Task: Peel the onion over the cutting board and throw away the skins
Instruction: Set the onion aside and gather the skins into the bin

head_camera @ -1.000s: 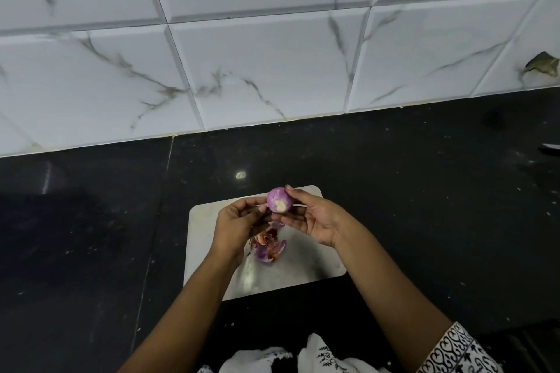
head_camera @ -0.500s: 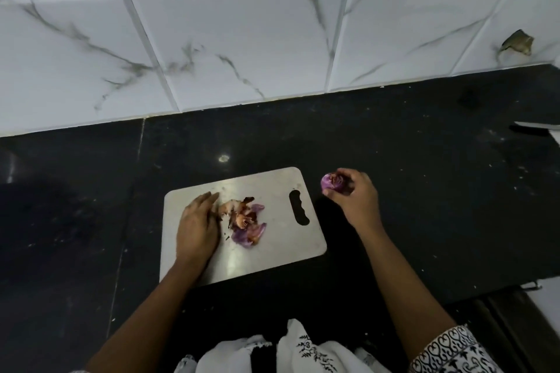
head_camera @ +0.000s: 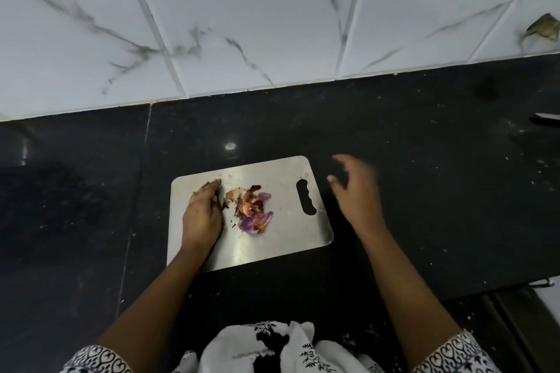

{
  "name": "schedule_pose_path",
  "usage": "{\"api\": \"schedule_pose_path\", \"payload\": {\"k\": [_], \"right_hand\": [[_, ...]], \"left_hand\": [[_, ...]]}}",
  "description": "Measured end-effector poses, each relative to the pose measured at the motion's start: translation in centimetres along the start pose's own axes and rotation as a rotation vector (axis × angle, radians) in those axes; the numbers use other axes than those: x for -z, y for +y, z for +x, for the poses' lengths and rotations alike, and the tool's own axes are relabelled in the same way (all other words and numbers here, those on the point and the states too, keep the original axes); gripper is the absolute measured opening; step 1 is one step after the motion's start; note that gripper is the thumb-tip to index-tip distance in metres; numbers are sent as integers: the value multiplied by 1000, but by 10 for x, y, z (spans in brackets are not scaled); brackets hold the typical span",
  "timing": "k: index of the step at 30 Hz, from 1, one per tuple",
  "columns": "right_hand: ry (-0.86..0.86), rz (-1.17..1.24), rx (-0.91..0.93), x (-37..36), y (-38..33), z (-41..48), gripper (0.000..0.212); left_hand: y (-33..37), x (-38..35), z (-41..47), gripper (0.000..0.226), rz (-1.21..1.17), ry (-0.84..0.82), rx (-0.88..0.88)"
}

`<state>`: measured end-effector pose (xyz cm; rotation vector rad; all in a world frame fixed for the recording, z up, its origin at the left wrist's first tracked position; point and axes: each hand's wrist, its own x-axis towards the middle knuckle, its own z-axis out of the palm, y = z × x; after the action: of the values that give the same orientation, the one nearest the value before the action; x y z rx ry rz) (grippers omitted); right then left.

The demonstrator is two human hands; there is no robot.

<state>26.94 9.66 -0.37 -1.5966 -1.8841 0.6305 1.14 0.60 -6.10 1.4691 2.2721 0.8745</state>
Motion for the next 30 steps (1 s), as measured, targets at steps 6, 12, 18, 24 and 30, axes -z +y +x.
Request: {"api": "schedule_pose_path", "payload": {"k": [6,12,18,24,30], "right_hand": [[-811,-230,350,-60,-86,12,68],[-928,-573,560,-95,-112,29,50],[-767,-408,424,-95,-110,30,28],[-623,-230,311,-74,-108,35,22],[-485,57,201,-57,-125,34,20]], "left_hand": [[0,4,-4,42,-121,51,28],[-6,3,-3,41,-199,74,18],[-3,7,-5,36,-311,94,27],[10,19,-4,33,-588,123,183],[45,32,14,36,-993,56,245]]}}
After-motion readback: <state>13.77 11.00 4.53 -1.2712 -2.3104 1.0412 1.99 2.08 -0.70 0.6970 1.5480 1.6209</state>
